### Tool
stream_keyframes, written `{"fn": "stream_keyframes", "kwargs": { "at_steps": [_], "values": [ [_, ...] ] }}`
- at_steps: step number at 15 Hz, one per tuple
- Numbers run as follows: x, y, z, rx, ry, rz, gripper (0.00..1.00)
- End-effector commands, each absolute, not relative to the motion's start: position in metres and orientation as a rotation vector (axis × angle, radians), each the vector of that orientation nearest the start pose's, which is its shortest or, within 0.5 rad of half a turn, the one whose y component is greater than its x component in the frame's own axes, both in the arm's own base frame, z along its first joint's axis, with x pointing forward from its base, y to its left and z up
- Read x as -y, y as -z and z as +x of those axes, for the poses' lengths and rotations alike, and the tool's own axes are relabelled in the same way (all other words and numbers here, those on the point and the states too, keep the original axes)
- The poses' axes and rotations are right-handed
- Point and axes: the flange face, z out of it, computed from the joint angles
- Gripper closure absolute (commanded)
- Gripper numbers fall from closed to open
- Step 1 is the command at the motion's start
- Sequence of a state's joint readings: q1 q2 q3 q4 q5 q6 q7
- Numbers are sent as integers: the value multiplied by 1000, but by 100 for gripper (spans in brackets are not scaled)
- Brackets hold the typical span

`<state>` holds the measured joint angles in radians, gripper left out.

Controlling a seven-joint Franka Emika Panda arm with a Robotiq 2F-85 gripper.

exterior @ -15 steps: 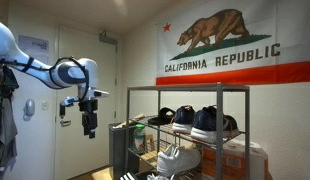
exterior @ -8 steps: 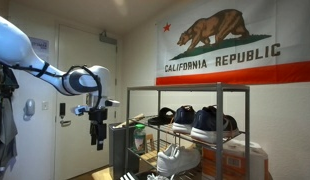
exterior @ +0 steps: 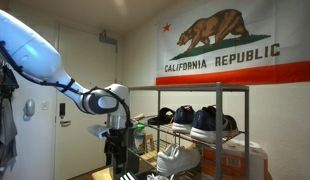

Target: Take the white shoe and position it on the shoe rack alongside the other white shoe

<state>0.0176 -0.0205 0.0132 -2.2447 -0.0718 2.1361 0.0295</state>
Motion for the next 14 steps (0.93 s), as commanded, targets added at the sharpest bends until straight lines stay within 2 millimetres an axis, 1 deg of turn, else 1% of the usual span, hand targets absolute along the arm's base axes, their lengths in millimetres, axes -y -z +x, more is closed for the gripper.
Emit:
{"fn": "stream_keyframes", "kwargs": {
  "at_steps": [1, 4, 8, 11, 14],
  "values": [
    [-3, -332, 545, 155, -131, -3201, 0],
    [-5, -299, 567, 174, -80, -3197, 0],
    [-1, -267, 590, 104, 60, -3205, 0],
    [6, -251, 599, 53, 160, -3203, 0],
    [8, -245, 604, 1, 272, -3214, 0]
  ]
}}
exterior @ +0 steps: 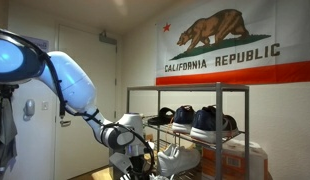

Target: Take the white shoe and position it on the shoe rack alongside the other white shoe

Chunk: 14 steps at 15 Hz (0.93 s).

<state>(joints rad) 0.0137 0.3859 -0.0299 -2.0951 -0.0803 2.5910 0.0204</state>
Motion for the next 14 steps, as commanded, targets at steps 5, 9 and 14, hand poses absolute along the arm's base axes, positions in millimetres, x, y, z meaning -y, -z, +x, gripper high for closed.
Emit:
{"fn": "stream_keyframes", "kwargs": {
  "at_steps": [5, 9, 14],
  "values": [
    [3, -233, 605, -40, 362, -3246, 0],
    [-2, -217, 605, -72, 382, -3265, 0],
    [-2, -204, 608, -94, 409, -3274, 0]
  ]
}}
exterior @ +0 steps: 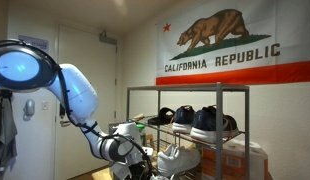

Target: Take the white shoe and position it on the shoe rack alongside the other white shoe

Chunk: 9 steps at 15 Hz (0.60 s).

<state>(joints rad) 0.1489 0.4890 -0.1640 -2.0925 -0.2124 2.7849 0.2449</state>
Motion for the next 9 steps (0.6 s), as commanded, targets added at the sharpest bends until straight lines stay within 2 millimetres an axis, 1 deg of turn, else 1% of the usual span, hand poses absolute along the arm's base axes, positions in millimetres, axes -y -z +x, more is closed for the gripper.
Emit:
{"fn": "stream_keyframes", "kwargs": {
  "at_steps": [1, 4, 5, 6, 7, 9],
  "values": [
    [-1, -202, 609, -94, 414, -3274, 0],
    [-1, -210, 615, -102, 436, -3259, 0],
    [-2, -215, 617, -103, 434, -3254, 0],
    [-4, -226, 618, -98, 446, -3239, 0],
    [-1, -211, 613, -70, 416, -3260, 0],
    [-1, -217, 616, -73, 438, -3259, 0]
  ]
}}
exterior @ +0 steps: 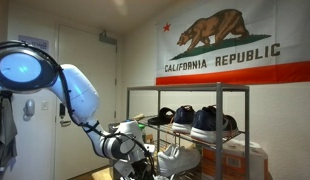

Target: Take the white shoe and position it on the shoe rack alongside the other white shoe

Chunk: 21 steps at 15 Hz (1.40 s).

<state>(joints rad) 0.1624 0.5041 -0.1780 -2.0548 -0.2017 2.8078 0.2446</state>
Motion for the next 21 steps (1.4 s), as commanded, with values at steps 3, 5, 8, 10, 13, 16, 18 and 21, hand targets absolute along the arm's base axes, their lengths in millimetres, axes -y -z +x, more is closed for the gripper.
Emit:
{"fn": "stream_keyframes", "kwargs": {
  "at_steps": [3, 5, 8, 10, 13, 16, 18, 21],
  "values": [
    [-2, -214, 617, -72, 431, -3255, 0],
    [-2, -214, 617, -73, 431, -3256, 0],
    [-2, -214, 617, -73, 431, -3256, 0],
    [-2, -205, 619, -97, 425, -3260, 0],
    [-1, -193, 620, -125, 427, -3275, 0],
    [-4, -194, 623, -143, 477, -3256, 0],
    [-6, -196, 625, -143, 507, -3260, 0],
    [-5, -192, 628, -149, 528, -3269, 0]
  ]
}}
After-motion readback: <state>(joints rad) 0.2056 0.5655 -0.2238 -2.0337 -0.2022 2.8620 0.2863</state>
